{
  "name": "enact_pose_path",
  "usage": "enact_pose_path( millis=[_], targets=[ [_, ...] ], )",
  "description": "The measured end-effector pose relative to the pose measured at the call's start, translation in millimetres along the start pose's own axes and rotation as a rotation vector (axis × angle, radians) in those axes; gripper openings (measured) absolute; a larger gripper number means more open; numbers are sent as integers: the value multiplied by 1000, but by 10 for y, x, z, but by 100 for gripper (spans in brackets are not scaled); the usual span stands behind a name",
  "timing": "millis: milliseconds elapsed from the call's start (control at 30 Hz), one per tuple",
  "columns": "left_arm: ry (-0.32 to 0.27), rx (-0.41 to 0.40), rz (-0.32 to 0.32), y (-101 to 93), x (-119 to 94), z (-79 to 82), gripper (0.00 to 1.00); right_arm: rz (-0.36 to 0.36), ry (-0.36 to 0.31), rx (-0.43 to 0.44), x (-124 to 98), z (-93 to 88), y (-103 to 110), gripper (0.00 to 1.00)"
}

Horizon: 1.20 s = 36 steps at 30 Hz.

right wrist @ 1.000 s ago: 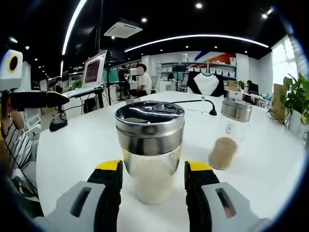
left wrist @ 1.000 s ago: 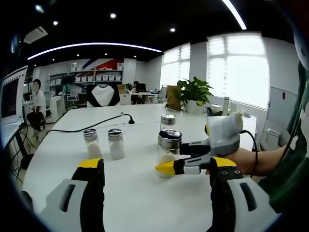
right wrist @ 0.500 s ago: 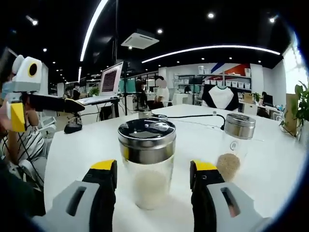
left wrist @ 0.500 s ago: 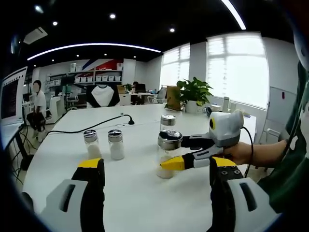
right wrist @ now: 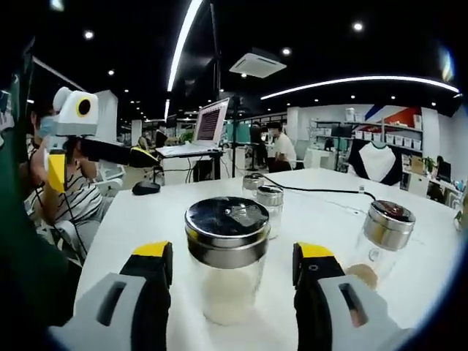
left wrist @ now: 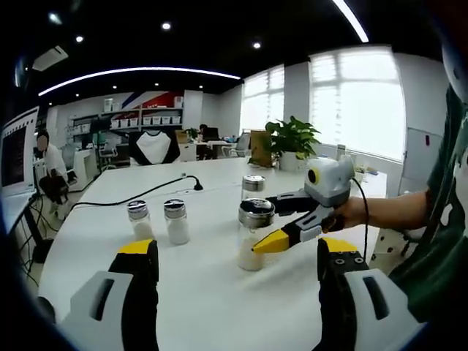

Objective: Rotate the seasoning bottle until the label or dispensing opening points toward the visible target arrow and the bottle remains upright within the marked orientation range

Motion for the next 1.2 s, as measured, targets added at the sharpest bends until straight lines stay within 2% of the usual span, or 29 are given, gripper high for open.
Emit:
enact_pose_path(
  millis=[67,200,367,467,667,800,867,967,1033,1200],
  targets=[
    [-3,-5,-3,7,-2,2,95,13,-5,3,-12,9,-23,65],
    [-1,-2,-8,5,-5,-2,95,93,-41,53,-12,-7,-60,63],
    [0,2,-13,3,-13,-14,95,172,-59,51,10,0,-85,60],
    [-4,-2,-13,0,-13,-8,95,195,-59,51,34,17,-91,60],
    [-4,7,-20,-13,-1,-10,95,207,-59,56,64,-1,-97,52],
    [-5,11,-25,-28,-1,-3,95,217,-32,58,78,-70,-90,45],
    [-5,13,-24,-29,-1,-1,95,236,-48,93,68,-83,-77,42],
    [-8,8,-20,-16,-5,1,95,228,-52,75,68,-84,-80,41],
    [-8,7,-18,-16,-5,0,95,212,-32,1,67,-65,-72,41],
    [-6,11,-22,-22,-6,-4,95,217,-24,17,72,-68,-71,40]
  ],
)
Point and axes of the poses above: the point that each gripper's makers call its tool centre point, and the gripper's own axes: x roughly forward along the fingers, y roughly to its left, z roughly out of its top, the point moved 9 cm from there along -x, roughly backward along the fingers, and after that the axes turned 2 degrees about y, right-handed, at the moved point
